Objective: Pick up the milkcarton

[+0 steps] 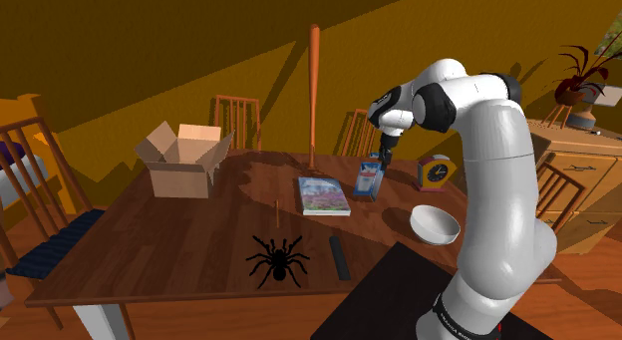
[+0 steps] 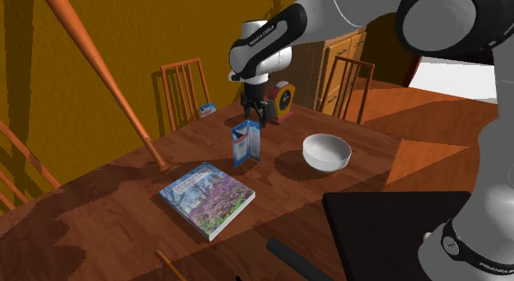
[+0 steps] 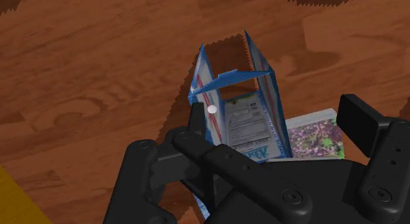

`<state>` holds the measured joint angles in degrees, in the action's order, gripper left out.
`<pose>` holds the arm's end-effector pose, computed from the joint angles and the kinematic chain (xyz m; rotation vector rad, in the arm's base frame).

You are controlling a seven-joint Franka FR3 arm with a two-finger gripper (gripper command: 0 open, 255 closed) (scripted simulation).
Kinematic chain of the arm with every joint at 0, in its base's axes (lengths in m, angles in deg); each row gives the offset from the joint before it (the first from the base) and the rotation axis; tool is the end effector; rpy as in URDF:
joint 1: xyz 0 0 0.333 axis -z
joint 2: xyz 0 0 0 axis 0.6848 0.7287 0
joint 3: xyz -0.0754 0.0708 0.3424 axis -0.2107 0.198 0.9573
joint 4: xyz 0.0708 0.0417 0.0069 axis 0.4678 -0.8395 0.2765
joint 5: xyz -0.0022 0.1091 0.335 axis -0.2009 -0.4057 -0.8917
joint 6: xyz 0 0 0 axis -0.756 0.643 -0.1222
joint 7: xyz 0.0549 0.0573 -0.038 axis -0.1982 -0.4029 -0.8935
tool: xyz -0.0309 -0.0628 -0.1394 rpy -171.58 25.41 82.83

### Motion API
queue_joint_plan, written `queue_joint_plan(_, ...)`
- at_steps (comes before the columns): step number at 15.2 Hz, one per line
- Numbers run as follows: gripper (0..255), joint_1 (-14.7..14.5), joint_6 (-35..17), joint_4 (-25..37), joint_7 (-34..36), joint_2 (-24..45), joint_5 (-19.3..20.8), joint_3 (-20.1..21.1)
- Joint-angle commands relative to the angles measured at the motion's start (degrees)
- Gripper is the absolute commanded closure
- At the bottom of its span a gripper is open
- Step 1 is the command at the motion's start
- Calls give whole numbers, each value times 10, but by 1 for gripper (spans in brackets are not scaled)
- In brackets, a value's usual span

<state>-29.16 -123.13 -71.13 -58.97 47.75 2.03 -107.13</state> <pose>0.4855 -0.4328 0.3290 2.9738 0.9828 0.0025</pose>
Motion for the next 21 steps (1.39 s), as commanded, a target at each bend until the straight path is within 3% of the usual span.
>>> queue_joint_plan(1,0,28,17,59,-20,49,-16,15)
queue_joint_plan(11,0,38,-22,51,-31,82,-34,30)
queue_joint_plan(12,255,38,-23,49,-32,81,-34,30)
queue_joint_plan(21,255,38,-22,51,-31,82,-34,30)
